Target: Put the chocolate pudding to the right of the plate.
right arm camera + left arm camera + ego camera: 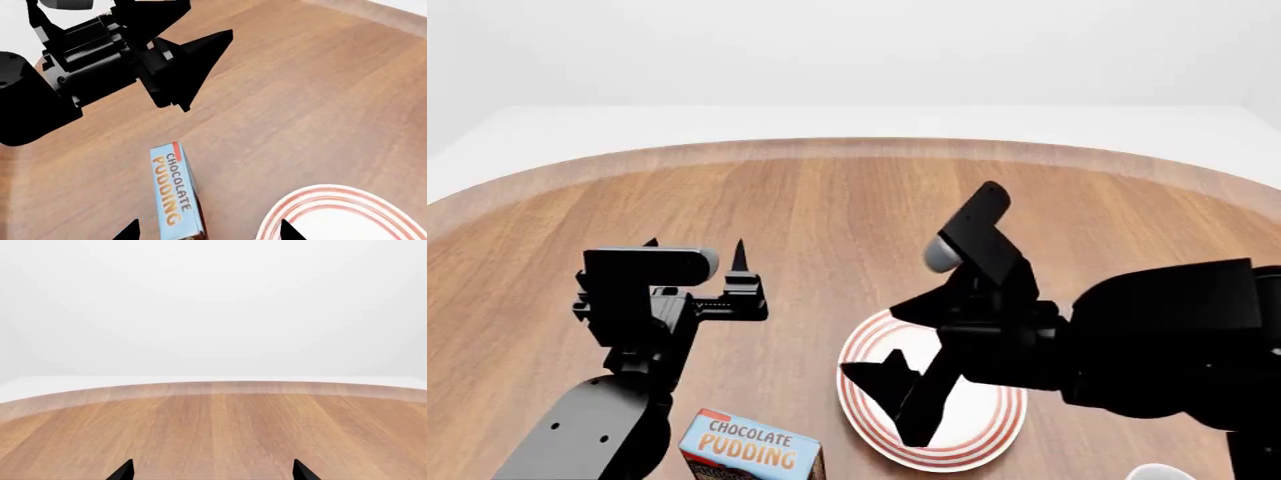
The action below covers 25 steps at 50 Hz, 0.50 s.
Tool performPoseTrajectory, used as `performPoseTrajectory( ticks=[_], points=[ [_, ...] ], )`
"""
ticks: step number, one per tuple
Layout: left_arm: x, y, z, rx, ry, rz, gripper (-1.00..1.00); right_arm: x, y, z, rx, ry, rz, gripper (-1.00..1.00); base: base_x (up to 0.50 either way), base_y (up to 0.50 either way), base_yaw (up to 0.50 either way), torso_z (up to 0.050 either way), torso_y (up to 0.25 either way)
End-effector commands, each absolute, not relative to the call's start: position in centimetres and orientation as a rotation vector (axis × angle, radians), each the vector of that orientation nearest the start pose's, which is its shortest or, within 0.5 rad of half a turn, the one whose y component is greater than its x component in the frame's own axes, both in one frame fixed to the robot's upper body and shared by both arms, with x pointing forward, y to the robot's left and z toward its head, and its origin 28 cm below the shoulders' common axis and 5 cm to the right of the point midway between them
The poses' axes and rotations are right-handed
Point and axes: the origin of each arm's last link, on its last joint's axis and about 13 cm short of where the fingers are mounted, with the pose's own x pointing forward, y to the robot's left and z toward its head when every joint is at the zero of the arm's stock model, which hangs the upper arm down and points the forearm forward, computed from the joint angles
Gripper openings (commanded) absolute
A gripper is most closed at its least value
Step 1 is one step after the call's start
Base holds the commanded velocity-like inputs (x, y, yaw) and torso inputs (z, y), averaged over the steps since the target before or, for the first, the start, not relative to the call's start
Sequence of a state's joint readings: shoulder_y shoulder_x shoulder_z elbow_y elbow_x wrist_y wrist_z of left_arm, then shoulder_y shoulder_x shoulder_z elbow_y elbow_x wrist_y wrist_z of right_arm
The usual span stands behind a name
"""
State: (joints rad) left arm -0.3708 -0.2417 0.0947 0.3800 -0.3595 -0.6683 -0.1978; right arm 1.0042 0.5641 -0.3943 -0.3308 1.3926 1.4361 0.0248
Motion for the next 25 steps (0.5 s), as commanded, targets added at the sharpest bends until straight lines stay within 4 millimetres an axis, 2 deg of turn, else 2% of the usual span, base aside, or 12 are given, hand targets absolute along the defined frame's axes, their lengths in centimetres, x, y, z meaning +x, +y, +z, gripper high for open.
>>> performPoseTrajectory(
  ticks=[1,14,25],
  points=[
    [26.3,22.2,13.5,-0.022,-0.035,-0.042,1.00,25.5,-10.8,23.3,-0.181,0.523,1.060,1.00,0.00,0.00,0.00,0.000,0.000],
    [26.3,22.2,13.4,-0.025,-0.035,-0.043,1.00,26.6,-10.0,21.9,-0.186,0.568,1.071,1.00,0.00,0.00,0.00,0.000,0.000],
    [26.3,22.1,13.4,-0.026,-0.035,-0.045,1.00,27.9,-8.7,19.9,-0.190,0.630,1.104,1.00,0.00,0.00,0.00,0.000,0.000]
  ],
)
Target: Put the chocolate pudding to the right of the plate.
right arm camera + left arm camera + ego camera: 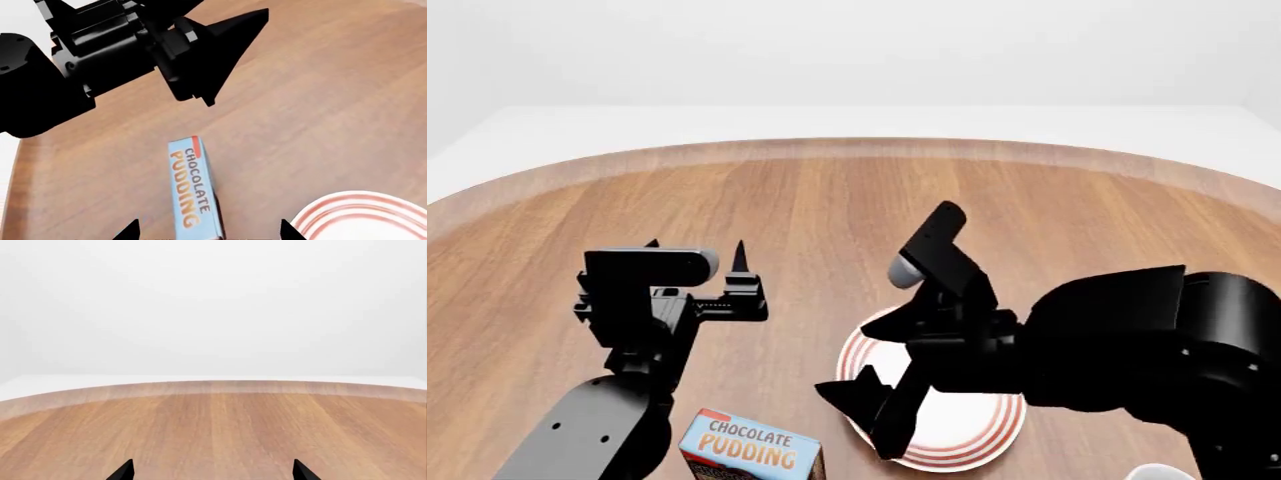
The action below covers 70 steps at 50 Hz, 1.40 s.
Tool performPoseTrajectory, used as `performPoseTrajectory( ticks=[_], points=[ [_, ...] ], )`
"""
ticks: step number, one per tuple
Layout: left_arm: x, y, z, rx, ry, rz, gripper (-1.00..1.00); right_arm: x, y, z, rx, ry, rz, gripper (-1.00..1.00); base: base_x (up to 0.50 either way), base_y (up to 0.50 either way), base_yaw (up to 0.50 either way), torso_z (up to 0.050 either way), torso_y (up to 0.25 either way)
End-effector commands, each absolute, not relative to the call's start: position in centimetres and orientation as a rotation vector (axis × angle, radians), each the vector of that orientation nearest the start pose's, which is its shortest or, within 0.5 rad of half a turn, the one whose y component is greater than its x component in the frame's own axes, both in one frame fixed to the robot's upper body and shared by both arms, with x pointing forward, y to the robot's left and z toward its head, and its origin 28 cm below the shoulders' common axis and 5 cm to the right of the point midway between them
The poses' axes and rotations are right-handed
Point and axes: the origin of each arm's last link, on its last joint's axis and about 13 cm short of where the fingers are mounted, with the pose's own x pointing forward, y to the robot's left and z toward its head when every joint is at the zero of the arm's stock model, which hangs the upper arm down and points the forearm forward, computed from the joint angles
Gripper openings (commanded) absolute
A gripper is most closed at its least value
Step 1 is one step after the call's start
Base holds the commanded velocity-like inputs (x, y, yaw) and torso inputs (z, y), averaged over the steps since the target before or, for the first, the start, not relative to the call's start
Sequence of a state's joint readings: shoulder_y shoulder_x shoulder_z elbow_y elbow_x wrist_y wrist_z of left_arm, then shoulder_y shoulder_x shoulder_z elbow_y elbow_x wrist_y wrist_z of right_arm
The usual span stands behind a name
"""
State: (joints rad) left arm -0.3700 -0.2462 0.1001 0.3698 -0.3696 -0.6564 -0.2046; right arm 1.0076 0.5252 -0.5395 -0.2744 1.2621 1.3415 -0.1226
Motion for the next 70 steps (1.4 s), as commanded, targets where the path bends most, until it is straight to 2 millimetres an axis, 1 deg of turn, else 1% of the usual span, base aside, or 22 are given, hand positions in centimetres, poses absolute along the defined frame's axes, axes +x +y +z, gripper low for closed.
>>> performPoseTrajectory(
  ticks=[1,15,32,41,46,54,70],
  points=[
    [26.3,22.1,13.4,-0.026,-0.035,-0.045,1.00,28.0,-8.6,19.7,-0.198,0.637,1.108,1.00,0.00,0.00,0.00,0.000,0.000],
    [26.4,22.0,13.3,-0.029,-0.032,-0.048,1.00,29.2,-6.9,18.1,-0.232,0.692,1.137,1.00,0.00,0.00,0.00,0.000,0.000],
    [26.4,22.1,13.4,-0.033,-0.036,-0.048,1.00,29.5,-5.6,16.5,-0.266,0.759,1.151,1.00,0.00,0.00,0.00,0.000,0.000],
    [26.4,22.1,13.3,-0.032,-0.036,-0.047,1.00,29.7,-5.3,15.5,-0.269,0.785,1.165,1.00,0.00,0.00,0.00,0.000,0.000],
    [26.4,22.1,13.3,-0.033,-0.036,-0.048,1.00,29.8,-5.1,14.4,-0.266,0.818,1.173,1.00,0.00,0.00,0.00,0.000,0.000],
    [26.3,22.2,13.2,-0.039,-0.036,-0.046,1.00,30.0,-4.8,13.6,-0.271,0.843,1.174,1.00,0.00,0.00,0.00,0.000,0.000],
    [26.3,22.3,13.0,-0.042,-0.032,-0.045,1.00,30.9,-4.2,11.2,-0.267,0.896,1.183,1.00,0.00,0.00,0.00,0.000,0.000]
  ],
)
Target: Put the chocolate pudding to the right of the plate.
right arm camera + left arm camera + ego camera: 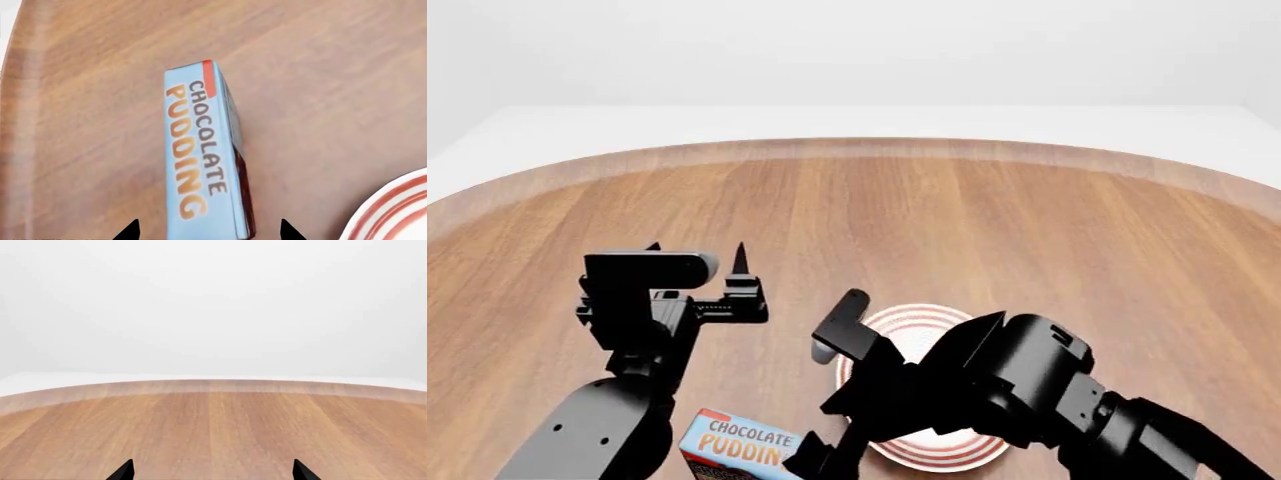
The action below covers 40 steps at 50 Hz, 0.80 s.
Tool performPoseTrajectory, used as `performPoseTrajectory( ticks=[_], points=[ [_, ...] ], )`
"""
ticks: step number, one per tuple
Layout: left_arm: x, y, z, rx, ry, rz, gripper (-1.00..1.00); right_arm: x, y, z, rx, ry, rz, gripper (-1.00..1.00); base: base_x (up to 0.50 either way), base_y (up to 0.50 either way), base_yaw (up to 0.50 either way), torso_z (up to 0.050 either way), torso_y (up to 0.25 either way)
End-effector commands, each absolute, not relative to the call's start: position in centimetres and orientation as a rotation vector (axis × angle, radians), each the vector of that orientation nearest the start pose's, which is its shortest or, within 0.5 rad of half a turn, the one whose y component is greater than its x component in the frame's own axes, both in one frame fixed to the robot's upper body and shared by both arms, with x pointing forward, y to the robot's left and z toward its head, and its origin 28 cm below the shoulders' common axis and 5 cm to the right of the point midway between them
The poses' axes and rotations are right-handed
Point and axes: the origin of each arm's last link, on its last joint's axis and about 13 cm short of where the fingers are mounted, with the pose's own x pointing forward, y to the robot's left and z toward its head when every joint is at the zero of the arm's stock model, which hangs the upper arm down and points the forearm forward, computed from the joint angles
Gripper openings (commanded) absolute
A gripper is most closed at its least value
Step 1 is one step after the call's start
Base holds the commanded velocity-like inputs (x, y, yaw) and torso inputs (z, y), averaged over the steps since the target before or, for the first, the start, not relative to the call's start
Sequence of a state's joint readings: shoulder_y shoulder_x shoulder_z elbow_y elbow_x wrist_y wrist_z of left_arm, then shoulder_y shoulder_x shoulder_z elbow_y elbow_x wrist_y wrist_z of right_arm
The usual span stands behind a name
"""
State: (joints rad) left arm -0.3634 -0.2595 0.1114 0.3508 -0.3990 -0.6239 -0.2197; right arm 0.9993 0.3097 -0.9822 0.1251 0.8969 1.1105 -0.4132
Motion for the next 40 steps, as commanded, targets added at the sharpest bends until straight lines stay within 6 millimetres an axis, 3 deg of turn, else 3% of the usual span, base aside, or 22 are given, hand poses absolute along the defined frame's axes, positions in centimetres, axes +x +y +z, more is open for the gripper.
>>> performPoseTrajectory(
  ticks=[1,21,37,38,40],
  points=[
    [26.3,22.3,13.0,-0.042,-0.031,-0.044,1.00,30.9,-4.1,11.1,-0.270,0.900,1.188,1.00,0.00,0.00,0.00,0.000,0.000],
    [26.2,22.2,12.8,-0.046,-0.029,-0.052,1.00,30.8,-3.5,9.3,-0.320,0.982,1.222,1.00,0.00,0.00,0.00,0.000,0.000],
    [26.2,22.2,12.6,-0.047,-0.029,-0.053,1.00,30.7,-3.4,8.9,-0.352,0.996,1.227,1.00,0.00,0.00,0.00,0.000,0.000],
    [26.2,22.2,12.5,-0.046,-0.029,-0.054,1.00,30.8,-3.3,8.8,-0.352,0.991,1.195,-1.00,0.00,0.00,0.00,0.000,0.000],
    [26.2,22.2,12.5,-0.046,-0.029,-0.055,1.00,30.5,-3.4,8.9,-0.364,0.981,1.229,-1.00,0.00,0.00,0.00,0.000,0.000]
  ],
)
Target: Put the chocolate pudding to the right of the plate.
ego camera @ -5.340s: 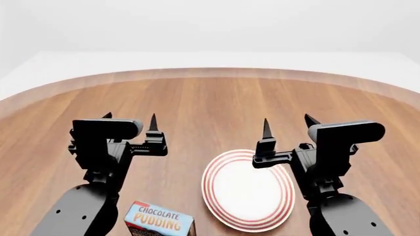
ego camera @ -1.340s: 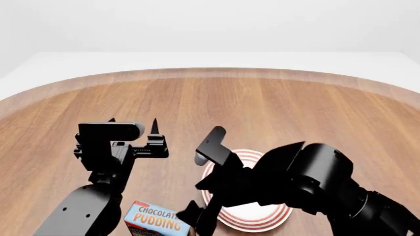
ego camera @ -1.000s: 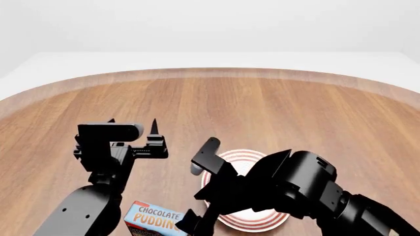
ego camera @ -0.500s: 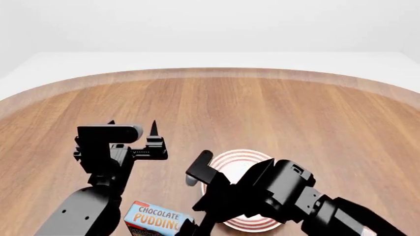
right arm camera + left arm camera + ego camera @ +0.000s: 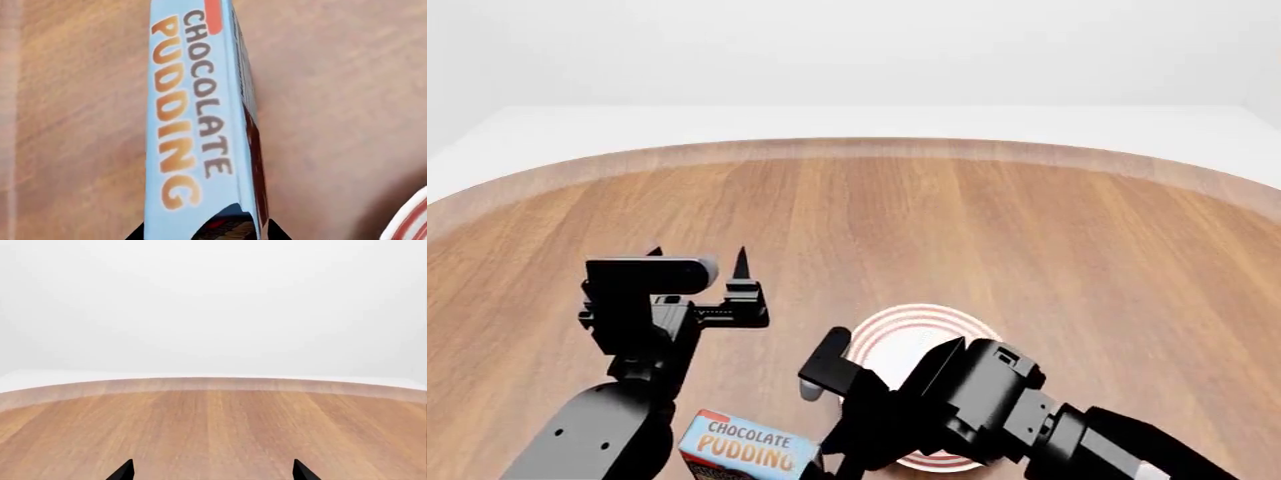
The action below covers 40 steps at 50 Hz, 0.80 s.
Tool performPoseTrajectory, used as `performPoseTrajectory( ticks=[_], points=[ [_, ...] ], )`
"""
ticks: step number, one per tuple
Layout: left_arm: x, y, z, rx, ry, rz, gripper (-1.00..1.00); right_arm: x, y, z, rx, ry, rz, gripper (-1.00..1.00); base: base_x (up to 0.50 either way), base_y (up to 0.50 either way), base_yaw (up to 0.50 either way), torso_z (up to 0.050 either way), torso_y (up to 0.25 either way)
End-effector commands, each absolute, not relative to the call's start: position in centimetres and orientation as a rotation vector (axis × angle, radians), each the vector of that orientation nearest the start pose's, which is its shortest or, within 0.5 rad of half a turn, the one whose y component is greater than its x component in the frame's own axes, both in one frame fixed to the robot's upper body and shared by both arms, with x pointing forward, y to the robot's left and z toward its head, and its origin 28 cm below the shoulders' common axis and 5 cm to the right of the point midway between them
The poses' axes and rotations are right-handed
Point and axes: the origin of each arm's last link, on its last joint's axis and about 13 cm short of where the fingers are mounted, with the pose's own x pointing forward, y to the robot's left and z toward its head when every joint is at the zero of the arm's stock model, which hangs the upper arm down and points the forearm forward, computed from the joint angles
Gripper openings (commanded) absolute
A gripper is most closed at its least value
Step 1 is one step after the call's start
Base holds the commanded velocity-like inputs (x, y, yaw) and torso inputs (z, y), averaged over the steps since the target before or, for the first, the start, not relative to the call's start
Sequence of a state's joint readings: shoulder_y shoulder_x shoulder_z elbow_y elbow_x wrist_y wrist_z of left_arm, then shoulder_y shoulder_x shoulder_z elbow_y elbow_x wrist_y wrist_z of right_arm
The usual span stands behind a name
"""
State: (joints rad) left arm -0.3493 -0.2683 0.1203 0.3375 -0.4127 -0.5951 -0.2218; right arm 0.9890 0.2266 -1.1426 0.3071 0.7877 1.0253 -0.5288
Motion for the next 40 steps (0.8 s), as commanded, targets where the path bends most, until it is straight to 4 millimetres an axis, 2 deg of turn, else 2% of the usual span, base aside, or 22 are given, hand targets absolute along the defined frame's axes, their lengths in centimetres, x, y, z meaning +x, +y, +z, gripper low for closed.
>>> performPoseTrajectory(
  ticks=[1,17,30,40],
  points=[
    [26.1,22.2,12.5,-0.044,-0.029,-0.056,1.00,30.6,-3.3,8.9,-0.358,0.984,1.217,-1.00,0.00,0.00,0.00,0.000,0.000],
    [26.1,22.2,12.5,-0.044,-0.032,-0.054,1.00,30.7,-3.5,9.4,-0.373,0.931,1.191,-1.00,0.00,0.00,0.00,0.000,0.000],
    [26.1,22.3,12.7,-0.045,-0.034,-0.051,1.00,30.1,-4.7,13.8,-0.374,0.813,1.100,-1.00,0.00,0.00,0.00,0.000,0.000],
    [26.1,22.4,12.7,-0.046,-0.037,-0.047,1.00,30.4,-6.3,14.9,-0.331,0.804,0.990,-1.00,0.00,0.00,0.00,0.000,0.000]
  ],
)
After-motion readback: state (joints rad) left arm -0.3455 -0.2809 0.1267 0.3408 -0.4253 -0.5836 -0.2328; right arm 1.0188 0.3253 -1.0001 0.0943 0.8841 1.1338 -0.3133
